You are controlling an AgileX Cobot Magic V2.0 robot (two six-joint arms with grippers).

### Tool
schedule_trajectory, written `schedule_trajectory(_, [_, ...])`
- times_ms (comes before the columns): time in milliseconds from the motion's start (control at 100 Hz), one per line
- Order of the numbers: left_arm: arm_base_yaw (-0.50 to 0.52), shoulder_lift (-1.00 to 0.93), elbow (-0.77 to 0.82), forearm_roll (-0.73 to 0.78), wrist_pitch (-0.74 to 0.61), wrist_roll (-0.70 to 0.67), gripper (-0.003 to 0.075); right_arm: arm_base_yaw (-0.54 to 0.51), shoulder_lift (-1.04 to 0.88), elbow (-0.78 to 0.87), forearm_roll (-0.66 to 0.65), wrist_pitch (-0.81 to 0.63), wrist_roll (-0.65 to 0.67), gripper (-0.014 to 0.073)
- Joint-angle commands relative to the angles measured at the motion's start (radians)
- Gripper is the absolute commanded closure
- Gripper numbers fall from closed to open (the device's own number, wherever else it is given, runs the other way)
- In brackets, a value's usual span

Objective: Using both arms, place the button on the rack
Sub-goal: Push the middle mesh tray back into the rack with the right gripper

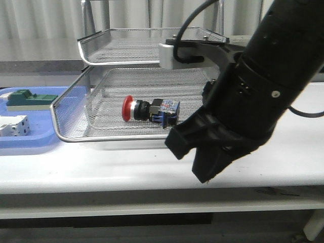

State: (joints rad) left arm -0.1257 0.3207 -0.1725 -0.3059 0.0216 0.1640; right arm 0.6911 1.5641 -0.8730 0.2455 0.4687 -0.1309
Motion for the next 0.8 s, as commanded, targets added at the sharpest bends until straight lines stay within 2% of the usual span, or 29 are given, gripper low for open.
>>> schedule_trajectory(0, [0.001,0.008,-0.03,-0.008,-0.077,-0.007,0.0741,0.001,0.005,-0.068,-0.01,-0.047,-0.035,0.0659])
schedule_trajectory(380, [0.001,0.008,-0.03,-0.008,-0.077,-0.007,0.0741,-0.011,0.144,-0.256,-0.205,-0.053,-0.035,0.0659])
schedule_trajectory(790, [0.001,0.008,-0.03,-0.008,-0.077,-0.007,0.0741,-0.176,0.299,-0.484,-0.284,-0.067,-0.035,0.0659])
